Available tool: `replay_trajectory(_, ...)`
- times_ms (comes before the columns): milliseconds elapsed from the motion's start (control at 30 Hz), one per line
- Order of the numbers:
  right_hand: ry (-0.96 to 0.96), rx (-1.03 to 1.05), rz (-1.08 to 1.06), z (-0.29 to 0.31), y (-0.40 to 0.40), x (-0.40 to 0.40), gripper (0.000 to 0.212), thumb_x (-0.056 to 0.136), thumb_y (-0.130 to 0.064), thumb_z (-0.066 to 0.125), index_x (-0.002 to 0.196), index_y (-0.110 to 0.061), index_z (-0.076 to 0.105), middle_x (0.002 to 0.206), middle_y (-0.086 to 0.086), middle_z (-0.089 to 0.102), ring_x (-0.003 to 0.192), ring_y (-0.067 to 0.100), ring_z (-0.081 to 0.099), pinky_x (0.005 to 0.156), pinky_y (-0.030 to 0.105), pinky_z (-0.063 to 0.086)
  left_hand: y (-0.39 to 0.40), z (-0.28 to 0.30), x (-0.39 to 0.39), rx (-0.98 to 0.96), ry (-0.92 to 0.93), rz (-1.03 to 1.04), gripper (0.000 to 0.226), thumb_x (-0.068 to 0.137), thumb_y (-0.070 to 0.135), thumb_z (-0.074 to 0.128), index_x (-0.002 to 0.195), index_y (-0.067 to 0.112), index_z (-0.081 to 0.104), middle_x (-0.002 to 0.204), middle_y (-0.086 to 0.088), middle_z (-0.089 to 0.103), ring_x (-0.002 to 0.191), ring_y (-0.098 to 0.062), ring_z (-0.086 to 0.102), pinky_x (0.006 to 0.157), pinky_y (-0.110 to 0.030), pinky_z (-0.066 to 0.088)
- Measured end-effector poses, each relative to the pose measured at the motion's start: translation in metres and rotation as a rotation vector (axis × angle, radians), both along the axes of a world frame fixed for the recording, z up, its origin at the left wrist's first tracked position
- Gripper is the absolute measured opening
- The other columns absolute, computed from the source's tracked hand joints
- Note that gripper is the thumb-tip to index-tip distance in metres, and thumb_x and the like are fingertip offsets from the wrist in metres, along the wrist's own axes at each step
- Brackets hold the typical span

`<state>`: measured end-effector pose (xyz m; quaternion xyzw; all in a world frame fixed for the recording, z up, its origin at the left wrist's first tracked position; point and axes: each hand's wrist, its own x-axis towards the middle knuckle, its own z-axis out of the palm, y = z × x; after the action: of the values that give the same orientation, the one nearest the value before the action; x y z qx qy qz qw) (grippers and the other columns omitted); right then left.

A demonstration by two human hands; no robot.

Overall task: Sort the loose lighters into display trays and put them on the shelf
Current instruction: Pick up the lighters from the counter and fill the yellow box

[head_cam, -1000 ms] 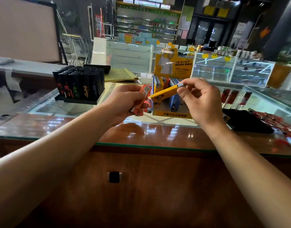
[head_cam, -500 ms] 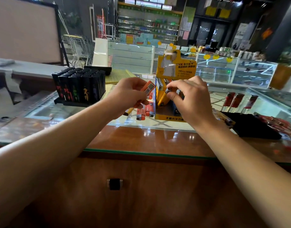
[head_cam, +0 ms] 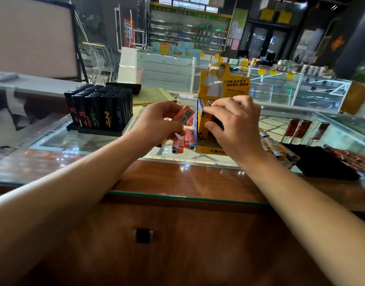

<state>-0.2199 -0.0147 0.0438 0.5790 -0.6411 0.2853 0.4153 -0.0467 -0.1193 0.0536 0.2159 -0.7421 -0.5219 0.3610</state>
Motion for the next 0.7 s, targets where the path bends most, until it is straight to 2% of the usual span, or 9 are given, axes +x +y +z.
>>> replay_trajectory(100,-0.028,0.035,-0.002,-0.003,0.002,0.001,0.033,0.083,-0.03,0.068,0.114,-0.022,0.072,0.108,-0.003,0.069,0.107,0.021,0.039,0.084,0.037,0.026,0.001,-0.001,0.0,-0.01,-0.001,-0.01,0.037,0.079,-0.016,0.064,0.097,0.016,0.066,0.101,-0.006,0.07,0.077,-0.03,0.073,0.071,-0.039,0.06)
replay_trajectory(200,-0.04,0.045,0.005,-0.002,0.005,0.004,0.036,0.083,-0.033,0.067,0.117,-0.022,0.07,0.11,-0.004,0.069,0.108,0.02,0.039,0.085,0.037,0.026,0.003,-0.001,0.001,-0.042,-0.006,-0.039,0.038,0.078,-0.017,0.065,0.103,0.012,0.066,0.102,-0.008,0.07,0.085,-0.035,0.072,0.074,-0.041,0.062)
replay_trajectory(400,-0.06,0.037,0.151,0.002,0.009,0.014,0.042,0.087,-0.03,0.065,0.129,-0.022,0.062,0.113,-0.004,0.068,0.111,0.021,0.042,0.089,0.041,0.031,0.006,-0.002,0.003,-0.126,0.023,-0.087,0.041,0.076,-0.014,0.073,0.109,0.009,0.068,0.099,-0.008,0.07,0.078,-0.02,0.07,0.072,-0.03,0.061)
replay_trajectory(467,-0.054,0.039,0.198,0.001,0.009,0.016,0.036,0.09,-0.031,0.062,0.124,-0.022,0.065,0.112,-0.005,0.069,0.11,0.021,0.044,0.088,0.045,0.036,0.008,-0.002,0.003,-0.171,0.029,-0.096,0.039,0.075,-0.013,0.074,0.108,0.008,0.068,0.097,-0.007,0.072,0.076,-0.017,0.07,0.071,-0.026,0.059)
replay_trajectory(567,-0.065,-0.02,0.238,0.003,0.01,0.016,0.019,0.09,-0.03,0.065,0.104,-0.018,0.07,0.097,-0.005,0.07,0.1,0.023,0.05,0.082,0.045,0.041,0.009,-0.001,0.002,-0.177,0.081,-0.062,0.032,0.076,-0.012,0.074,0.1,0.006,0.069,0.085,0.0,0.072,0.065,-0.012,0.068,0.066,-0.023,0.057)
replay_trajectory(633,-0.072,-0.064,0.25,0.003,0.012,0.017,0.017,0.09,-0.03,0.065,0.096,-0.015,0.069,0.089,-0.003,0.068,0.094,0.022,0.049,0.078,0.044,0.042,0.006,0.0,0.003,-0.105,0.145,-0.04,0.026,0.076,-0.009,0.075,0.095,0.007,0.068,0.076,0.003,0.07,0.065,-0.015,0.067,0.065,-0.027,0.059)
replay_trajectory(700,-0.078,-0.092,0.277,0.003,0.013,0.02,0.017,0.089,-0.029,0.065,0.093,-0.012,0.069,0.086,0.0,0.067,0.092,0.021,0.047,0.074,0.045,0.043,0.005,0.001,0.003,0.074,0.226,-0.094,0.022,0.078,-0.007,0.074,0.094,0.005,0.065,0.078,-0.006,0.07,0.071,-0.022,0.07,0.065,-0.028,0.058)
